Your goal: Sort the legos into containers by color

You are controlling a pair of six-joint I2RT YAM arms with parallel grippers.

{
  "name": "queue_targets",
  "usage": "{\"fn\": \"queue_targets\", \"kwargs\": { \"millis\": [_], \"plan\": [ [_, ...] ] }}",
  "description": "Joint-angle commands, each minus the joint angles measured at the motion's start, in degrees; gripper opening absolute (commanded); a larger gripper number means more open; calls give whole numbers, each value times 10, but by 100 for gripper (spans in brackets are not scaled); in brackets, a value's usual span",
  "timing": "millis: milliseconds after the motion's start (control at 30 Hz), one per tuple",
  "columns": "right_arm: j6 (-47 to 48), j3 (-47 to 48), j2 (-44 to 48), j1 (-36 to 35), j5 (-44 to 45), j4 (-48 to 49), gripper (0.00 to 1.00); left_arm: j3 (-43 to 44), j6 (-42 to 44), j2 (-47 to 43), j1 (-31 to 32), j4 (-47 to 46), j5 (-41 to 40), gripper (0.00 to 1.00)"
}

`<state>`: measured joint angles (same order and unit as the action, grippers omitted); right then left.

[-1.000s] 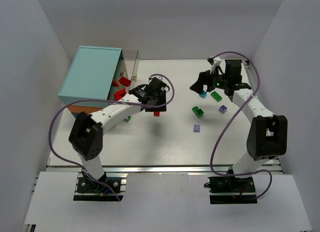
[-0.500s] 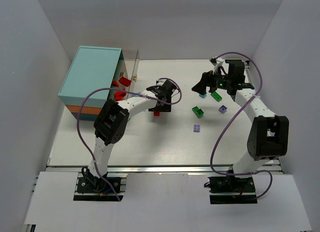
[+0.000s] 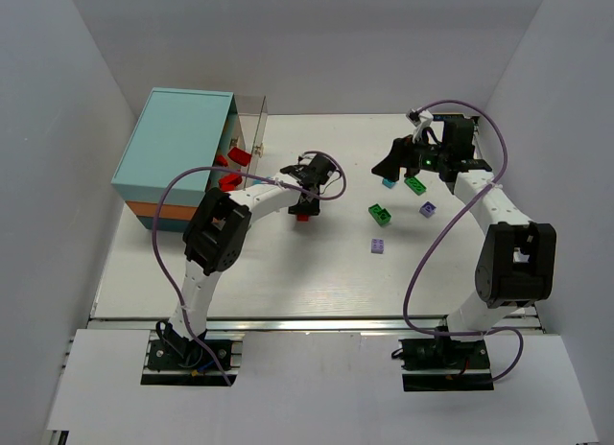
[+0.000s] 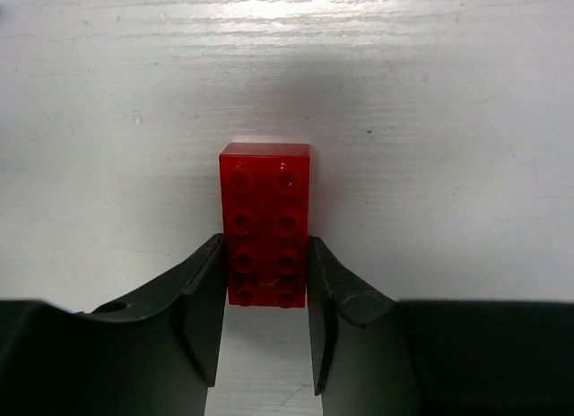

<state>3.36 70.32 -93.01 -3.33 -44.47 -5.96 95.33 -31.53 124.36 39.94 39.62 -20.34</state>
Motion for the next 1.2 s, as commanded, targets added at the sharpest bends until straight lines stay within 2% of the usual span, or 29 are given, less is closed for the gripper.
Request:
{"fn": "queue_targets", "kwargs": {
  "millis": [0,133,200,233,300,333,367,400,433,533,733,900,967,1100,1133,1167],
  "plan": [
    [0,-8,26,3,-23,4,79,6,9,-38,0,-23,13,23],
    [12,-13,37,3,-33,2,71,25,34,-89,0,-31,37,12],
    [18,-16,39,1,-35,-5,57,47,66,-138,0,-46,63,6],
    [24,-16,37,0,-36,-10,45,60,75,-148,0,-45,71,1],
    [41,-19,37,-6,-50,-26,31,98,95,-159,-15,-19,72,0],
    [56,-19,37,-7,-53,-31,23,151,103,-157,-21,-1,66,0],
    [61,-22,39,-8,-54,-33,5,181,117,-154,-28,35,65,0],
    [67,-26,40,-11,-55,-36,0,209,122,-148,-35,52,62,0],
    [70,-27,44,-15,-55,-38,0,260,125,-138,-51,83,55,0],
    [82,-34,51,-22,-53,-38,0,306,140,-135,-89,113,36,0],
    [88,-37,52,-31,-48,-39,0,304,153,-155,-144,124,10,0],
    [87,-35,48,-38,-46,-42,0,296,176,-160,-170,131,-14,6],
    [89,-31,45,-40,-46,-44,2,286,180,-161,-170,135,-17,9],
    [94,-20,37,-45,-42,-58,15,250,177,-172,-181,132,-37,18],
    [95,-20,37,-45,-41,-59,17,238,177,-178,-181,130,-49,26],
    [95,-19,36,-47,-40,-59,18,234,176,-180,-181,129,-56,29]
  ]
}}
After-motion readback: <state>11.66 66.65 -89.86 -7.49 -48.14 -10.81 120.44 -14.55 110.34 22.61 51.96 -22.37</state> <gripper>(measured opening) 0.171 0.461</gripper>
